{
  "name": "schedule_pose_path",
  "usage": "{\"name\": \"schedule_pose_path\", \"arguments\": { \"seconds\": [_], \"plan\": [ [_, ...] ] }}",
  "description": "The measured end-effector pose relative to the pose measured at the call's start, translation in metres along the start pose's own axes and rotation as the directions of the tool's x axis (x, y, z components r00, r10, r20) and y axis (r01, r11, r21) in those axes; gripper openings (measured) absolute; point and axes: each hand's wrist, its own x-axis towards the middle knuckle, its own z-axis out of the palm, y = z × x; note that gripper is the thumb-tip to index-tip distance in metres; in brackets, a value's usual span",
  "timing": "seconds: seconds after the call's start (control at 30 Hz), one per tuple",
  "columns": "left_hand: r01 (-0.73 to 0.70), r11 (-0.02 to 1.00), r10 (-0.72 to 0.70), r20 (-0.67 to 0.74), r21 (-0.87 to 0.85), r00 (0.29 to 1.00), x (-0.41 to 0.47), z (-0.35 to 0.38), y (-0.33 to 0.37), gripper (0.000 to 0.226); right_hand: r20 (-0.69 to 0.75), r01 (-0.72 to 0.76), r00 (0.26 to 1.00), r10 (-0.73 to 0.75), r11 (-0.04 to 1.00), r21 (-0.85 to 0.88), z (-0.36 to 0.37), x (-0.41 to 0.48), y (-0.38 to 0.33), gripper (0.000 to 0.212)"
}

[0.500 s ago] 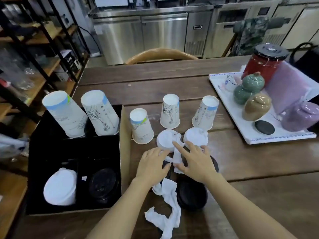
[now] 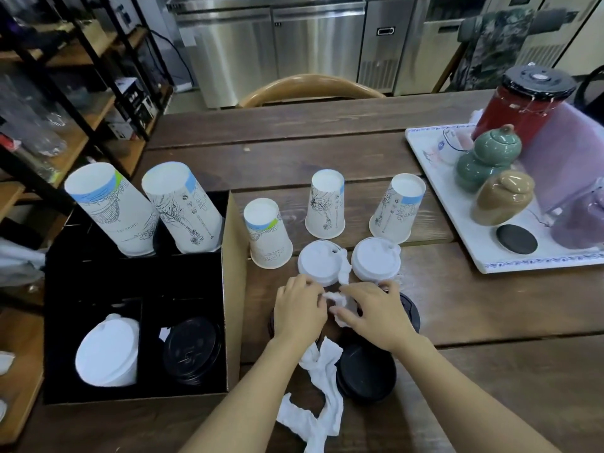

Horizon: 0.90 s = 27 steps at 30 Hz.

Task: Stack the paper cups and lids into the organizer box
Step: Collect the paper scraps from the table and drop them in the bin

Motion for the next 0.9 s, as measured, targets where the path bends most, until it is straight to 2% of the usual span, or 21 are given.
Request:
{"name": "schedule_pose_path", "arguments": {
  "seconds": [0.1,0.17,0.23,0.33,0.37,0.47,0.53,0.6,0.67,0.77,0.9],
  "plan": [
    [0.046,0.987,-0.064,-0.114,-0.153,0.991,0.001,-0.015,0.003,0.019,-0.105,-0.098,0.987,0.122,0.972,0.211,-0.009,0.001,0.001,0.040],
    [0.062,0.955,-0.112,-0.159,-0.291,0.981,0.002,-0.027,0.005,0.018,-0.128,-0.182,0.964,0.233,0.929,0.321,-0.014,0.006,0.002,0.028],
    [0.079,0.896,-0.170,-0.174,-0.437,0.970,-0.001,-0.041,0.006,0.021,-0.136,-0.246,0.938,0.318,0.891,0.383,-0.018,0.011,0.003,0.014],
    [0.129,0.838,-0.259,-0.178,-0.531,0.949,-0.005,-0.056,0.007,0.035,-0.153,-0.279,0.909,0.387,0.839,0.467,-0.023,0.015,0.001,0.010],
    [0.142,0.829,-0.281,-0.184,-0.540,0.942,-0.007,-0.059,0.006,0.036,-0.155,-0.263,0.913,0.377,0.836,0.482,-0.025,0.016,-0.001,0.015],
    [0.199,0.752,-0.363,-0.143,-0.629,0.921,-0.012,-0.065,0.000,0.032,-0.118,-0.197,0.955,0.271,0.881,0.430,-0.028,0.019,-0.010,0.047],
    [0.237,0.686,-0.410,-0.096,-0.688,0.907,-0.018,-0.067,-0.004,0.030,-0.045,-0.211,0.966,0.256,0.873,0.439,-0.029,0.019,-0.018,0.041],
    [0.223,0.748,-0.383,-0.133,-0.625,0.914,-0.024,-0.069,-0.008,0.029,-0.009,-0.230,0.966,0.258,0.878,0.419,-0.030,0.017,-0.027,0.024],
    [0.183,0.819,-0.328,-0.182,-0.544,0.927,-0.030,-0.073,-0.011,0.032,0.054,-0.202,0.979,0.197,0.894,0.400,-0.029,0.014,-0.037,0.020],
    [0.172,0.832,-0.330,-0.222,-0.527,0.918,-0.040,-0.075,-0.012,0.034,0.238,-0.167,0.967,0.095,0.938,0.304,-0.023,0.006,-0.047,0.032],
    [0.208,0.807,-0.375,-0.207,-0.553,0.904,-0.054,-0.075,-0.015,0.025,0.295,-0.192,0.946,0.135,0.966,0.176,-0.012,0.002,-0.053,0.060]
  ]
}}
